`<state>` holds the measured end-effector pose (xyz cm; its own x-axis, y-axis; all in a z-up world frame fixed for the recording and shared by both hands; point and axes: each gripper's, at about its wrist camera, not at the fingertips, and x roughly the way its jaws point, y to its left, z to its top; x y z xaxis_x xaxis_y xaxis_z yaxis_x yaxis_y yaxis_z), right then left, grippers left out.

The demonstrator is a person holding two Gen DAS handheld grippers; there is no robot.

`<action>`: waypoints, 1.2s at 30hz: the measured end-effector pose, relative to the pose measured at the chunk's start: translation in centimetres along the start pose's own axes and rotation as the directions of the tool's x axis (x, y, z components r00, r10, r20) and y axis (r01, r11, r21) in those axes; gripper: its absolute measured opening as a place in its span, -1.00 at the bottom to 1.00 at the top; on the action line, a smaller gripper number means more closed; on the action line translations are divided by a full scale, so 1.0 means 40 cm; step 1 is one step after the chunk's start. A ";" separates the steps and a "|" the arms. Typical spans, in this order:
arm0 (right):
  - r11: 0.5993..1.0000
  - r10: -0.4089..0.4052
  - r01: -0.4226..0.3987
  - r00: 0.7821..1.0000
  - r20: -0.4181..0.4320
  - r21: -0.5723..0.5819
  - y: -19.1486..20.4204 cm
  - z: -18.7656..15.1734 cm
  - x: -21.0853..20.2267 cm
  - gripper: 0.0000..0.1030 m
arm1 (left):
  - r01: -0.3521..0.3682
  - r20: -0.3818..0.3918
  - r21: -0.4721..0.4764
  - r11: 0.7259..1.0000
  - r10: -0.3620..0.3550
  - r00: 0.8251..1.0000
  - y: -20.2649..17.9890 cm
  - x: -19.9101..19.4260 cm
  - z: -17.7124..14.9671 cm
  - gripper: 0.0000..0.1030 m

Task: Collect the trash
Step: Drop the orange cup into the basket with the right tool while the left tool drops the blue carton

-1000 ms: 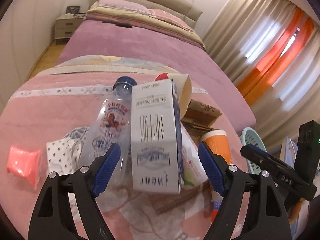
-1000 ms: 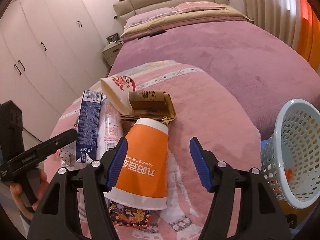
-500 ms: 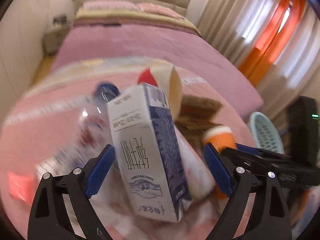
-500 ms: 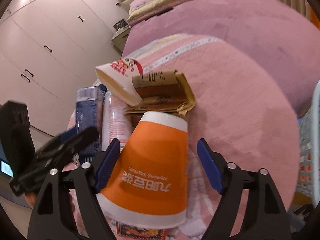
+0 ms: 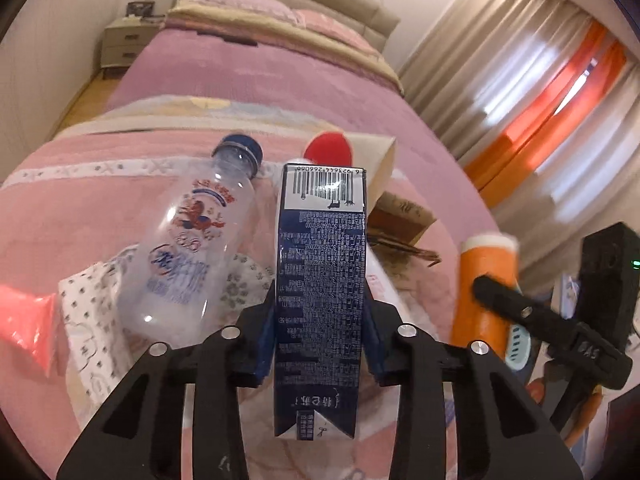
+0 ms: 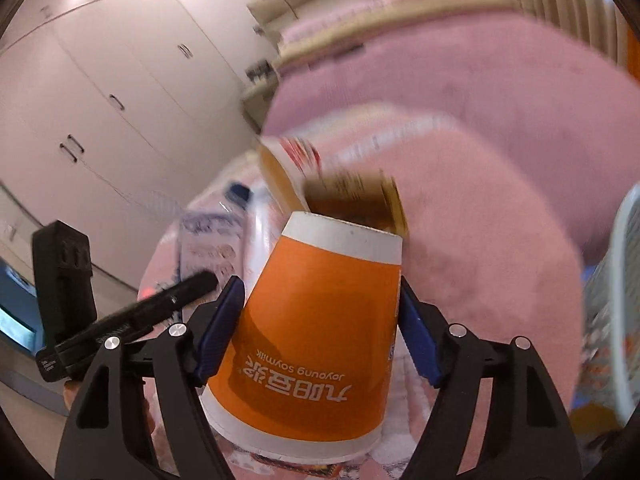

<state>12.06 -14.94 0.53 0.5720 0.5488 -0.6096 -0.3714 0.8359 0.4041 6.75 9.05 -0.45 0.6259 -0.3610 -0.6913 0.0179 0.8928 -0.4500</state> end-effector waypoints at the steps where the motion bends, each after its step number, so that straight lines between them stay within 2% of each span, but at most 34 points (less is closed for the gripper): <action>1: 0.999 -0.016 0.018 0.998 0.063 -0.046 0.028 0.003 -0.032 0.38 | -0.005 0.019 0.008 1.000 0.005 1.000 -0.013 -0.011 -0.004 -0.33; 3: 0.993 -0.042 0.057 0.988 0.146 -0.105 0.061 0.009 -0.072 0.38 | -0.016 0.067 0.032 0.999 0.013 0.998 -0.028 -0.046 -0.011 -0.33; 5: 0.980 -0.071 0.113 0.968 0.240 -0.165 0.103 0.014 -0.117 0.38 | -0.026 0.102 0.047 0.999 0.022 0.995 -0.043 -0.071 -0.012 -0.33; 9: 0.969 -0.099 0.164 0.943 0.318 -0.185 0.129 0.018 -0.166 0.38 | -0.028 0.185 0.081 0.996 0.013 0.983 -0.075 -0.133 -0.004 -0.33; 12: 0.971 -0.119 0.176 0.942 0.313 -0.162 0.116 0.022 -0.178 0.38 | -0.023 0.226 0.107 0.994 -0.002 0.974 -0.102 -0.165 0.007 -0.33; 16: 0.976 -0.145 0.184 0.948 0.282 -0.117 0.077 0.029 -0.180 0.38 | -0.009 0.244 0.165 0.986 -0.032 0.969 -0.169 -0.176 0.016 -0.33; 21: 0.981 -0.153 0.180 0.950 0.272 -0.073 0.019 0.034 -0.167 0.38 | -0.010 0.234 0.205 0.979 -0.039 0.972 -0.228 -0.138 0.022 -0.33; 25: 0.992 -0.111 0.125 0.953 0.283 -0.031 -0.022 0.031 -0.169 0.38 | 0.003 0.218 0.230 0.973 -0.054 0.975 -0.259 -0.119 0.018 -0.33; 30: 0.980 -0.198 0.197 0.943 0.269 0.031 -0.096 0.028 -0.209 0.38 | 0.024 0.202 0.266 0.964 -0.080 0.976 -0.296 -0.099 0.014 -0.33; 32: 0.966 -0.260 0.251 0.931 0.257 0.069 -0.141 0.027 -0.236 0.38 | 0.044 0.188 0.289 0.956 -0.101 0.977 -0.330 -0.080 0.011 -0.33; 36: 0.937 -0.340 0.308 0.913 0.224 0.167 -0.244 0.022 -0.280 0.38 | 0.093 0.149 0.331 0.939 -0.149 0.978 -0.413 -0.020 0.002 -0.33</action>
<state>9.93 -29.27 4.02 0.8127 0.2159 -0.5412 -0.0497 0.9511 0.3048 6.02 -5.39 7.60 0.7253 -0.4459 -0.5245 0.3329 0.8940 -0.2998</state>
